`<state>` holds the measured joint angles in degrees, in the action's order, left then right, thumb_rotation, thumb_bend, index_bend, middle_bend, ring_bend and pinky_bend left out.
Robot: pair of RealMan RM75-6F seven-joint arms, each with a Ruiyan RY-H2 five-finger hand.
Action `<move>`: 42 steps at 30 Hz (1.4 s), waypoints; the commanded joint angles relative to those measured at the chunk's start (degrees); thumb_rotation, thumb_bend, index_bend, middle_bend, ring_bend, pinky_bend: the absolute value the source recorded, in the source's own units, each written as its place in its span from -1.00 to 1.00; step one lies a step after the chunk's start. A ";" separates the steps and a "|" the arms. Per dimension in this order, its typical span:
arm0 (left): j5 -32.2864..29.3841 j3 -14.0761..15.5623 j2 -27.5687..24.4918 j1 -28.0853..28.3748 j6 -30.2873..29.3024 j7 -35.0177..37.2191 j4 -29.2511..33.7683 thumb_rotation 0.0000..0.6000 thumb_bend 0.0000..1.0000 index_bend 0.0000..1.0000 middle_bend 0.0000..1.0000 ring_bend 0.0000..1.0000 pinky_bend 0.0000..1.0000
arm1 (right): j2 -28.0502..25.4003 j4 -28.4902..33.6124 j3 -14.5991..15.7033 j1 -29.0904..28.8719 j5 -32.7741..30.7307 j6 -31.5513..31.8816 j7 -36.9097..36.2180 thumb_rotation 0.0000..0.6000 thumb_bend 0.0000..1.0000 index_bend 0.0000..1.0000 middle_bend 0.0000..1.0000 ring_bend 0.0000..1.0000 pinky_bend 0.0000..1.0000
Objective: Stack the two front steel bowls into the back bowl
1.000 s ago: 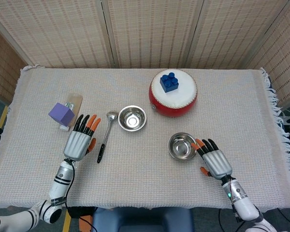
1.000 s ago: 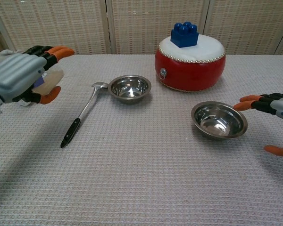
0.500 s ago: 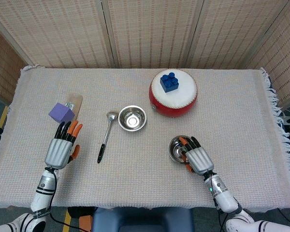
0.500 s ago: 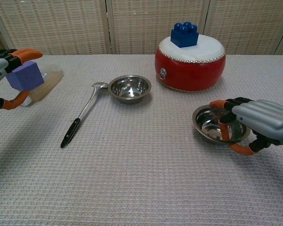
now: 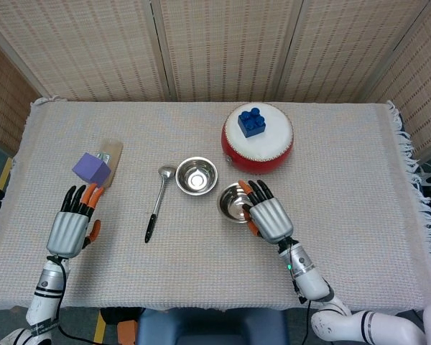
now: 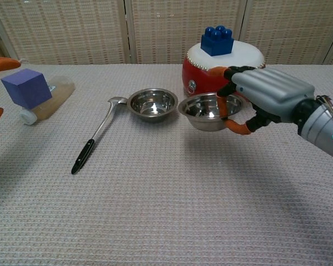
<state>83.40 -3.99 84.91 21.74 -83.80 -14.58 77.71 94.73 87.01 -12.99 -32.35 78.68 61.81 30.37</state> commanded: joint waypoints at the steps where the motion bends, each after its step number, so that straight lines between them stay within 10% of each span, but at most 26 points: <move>1: -0.14 -0.35 -0.87 -0.47 -0.16 0.34 0.50 1.00 -0.01 -1.00 -1.00 -1.00 -0.99 | 6.15 -5.11 -4.35 -5.37 -2.23 -0.77 4.46 1.00 -0.21 0.24 -0.96 -1.00 -0.86; 18: -3.12 -2.71 -3.53 -1.80 2.01 3.22 -0.25 1.00 -0.01 -1.00 -1.00 -1.00 -0.99 | 30.82 -48.06 -14.28 -28.35 -7.61 -7.51 -8.44 1.00 -0.22 0.21 -0.91 -1.00 -0.78; 22: -3.68 -2.89 -3.35 -1.96 2.61 3.39 -1.02 1.00 -0.01 -1.00 -1.00 -1.00 -0.99 | 31.68 -51.09 -12.75 -28.75 -8.31 -11.34 -10.69 1.00 -0.35 -0.74 -0.95 -1.00 -0.82; 26: -3.23 -2.80 -3.44 -2.34 2.13 3.02 -0.40 1.00 -0.01 -1.00 -1.00 -1.00 -0.99 | 27.08 -42.99 -11.44 -25.39 -10.00 -13.70 -11.20 1.00 -0.78 -1.00 -1.00 -1.00 -0.98; 33: -1.31 -1.73 -4.56 -3.85 0.08 2.54 3.32 1.00 -0.01 -1.00 -1.00 -1.00 -0.98 | 8.02 -12.11 -4.98 -11.47 -10.39 -3.77 -1.72 1.00 -0.91 -1.00 -1.00 -1.00 -1.00; 37: -0.71 0.30 -6.70 -6.12 -0.75 2.82 6.95 1.00 -0.01 -1.00 -1.00 -1.00 -0.98 | -7.95 7.32 2.65 -0.91 -9.61 5.20 6.71 1.00 -0.91 -1.00 -1.00 -1.00 -1.00; 42: -0.68 2.65 -8.28 -8.90 -1.92 -0.81 9.86 1.00 -0.01 -1.00 -1.00 -1.00 -0.97 | -19.88 15.89 12.96 12.91 -4.01 20.11 5.94 1.00 -0.91 -1.00 -1.00 -1.00 -1.00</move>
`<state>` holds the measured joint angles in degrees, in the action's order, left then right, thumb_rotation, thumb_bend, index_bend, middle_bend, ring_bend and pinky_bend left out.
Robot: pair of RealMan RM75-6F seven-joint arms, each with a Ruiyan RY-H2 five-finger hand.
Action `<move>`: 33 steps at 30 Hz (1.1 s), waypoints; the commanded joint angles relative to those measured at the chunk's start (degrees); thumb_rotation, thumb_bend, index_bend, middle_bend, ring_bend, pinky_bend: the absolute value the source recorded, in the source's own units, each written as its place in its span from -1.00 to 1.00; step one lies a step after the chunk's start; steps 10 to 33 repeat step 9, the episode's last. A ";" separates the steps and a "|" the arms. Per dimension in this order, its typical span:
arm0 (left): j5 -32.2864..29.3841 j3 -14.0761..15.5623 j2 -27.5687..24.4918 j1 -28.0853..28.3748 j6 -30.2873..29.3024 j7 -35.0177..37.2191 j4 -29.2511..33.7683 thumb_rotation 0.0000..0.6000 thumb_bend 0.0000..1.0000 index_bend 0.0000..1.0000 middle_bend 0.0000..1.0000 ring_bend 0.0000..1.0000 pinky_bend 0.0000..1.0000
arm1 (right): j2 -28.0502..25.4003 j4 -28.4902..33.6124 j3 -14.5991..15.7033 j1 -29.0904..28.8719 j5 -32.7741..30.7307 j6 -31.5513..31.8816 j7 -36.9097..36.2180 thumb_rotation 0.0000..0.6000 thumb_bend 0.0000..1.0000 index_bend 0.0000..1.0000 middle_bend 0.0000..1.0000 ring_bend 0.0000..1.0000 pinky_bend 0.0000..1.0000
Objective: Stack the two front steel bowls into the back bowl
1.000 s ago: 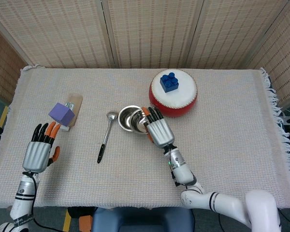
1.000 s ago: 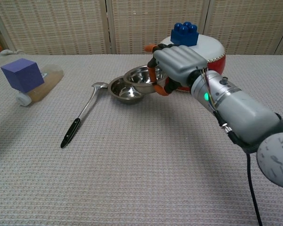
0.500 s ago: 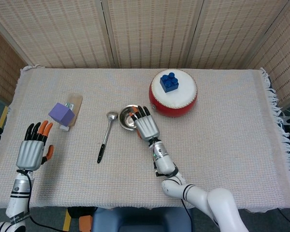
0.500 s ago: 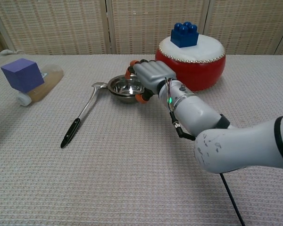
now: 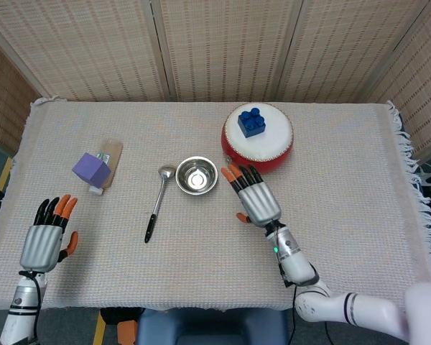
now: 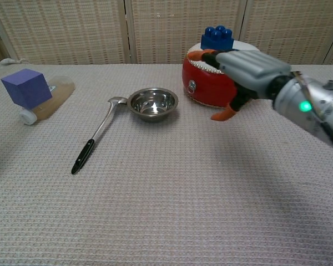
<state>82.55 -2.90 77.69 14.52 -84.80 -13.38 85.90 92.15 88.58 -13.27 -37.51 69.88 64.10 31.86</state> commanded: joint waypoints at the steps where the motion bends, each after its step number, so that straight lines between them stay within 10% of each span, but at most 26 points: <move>1: 0.34 1.92 -1.09 -2.31 -1.46 -2.32 1.86 1.00 -0.01 -1.00 -1.00 -1.00 -0.97 | -18.64 13.87 15.41 21.44 6.46 21.50 2.22 1.00 -0.91 -1.00 -1.00 -1.00 -1.00; 7: 1.69 2.43 -0.01 -4.27 -3.56 -1.02 0.85 1.00 -0.01 -1.00 -1.00 -1.00 -0.98 | -20.30 7.80 19.93 30.92 11.29 30.68 -7.69 1.00 -0.91 -1.00 -1.00 -1.00 -1.00; 33: 2.00 2.15 0.30 -4.35 -3.84 -1.18 0.72 1.00 -0.01 -1.00 -1.00 -1.00 -0.97 | -21.36 7.89 20.06 31.26 12.38 30.50 -9.34 1.00 -0.91 -1.00 -1.00 -1.00 -1.00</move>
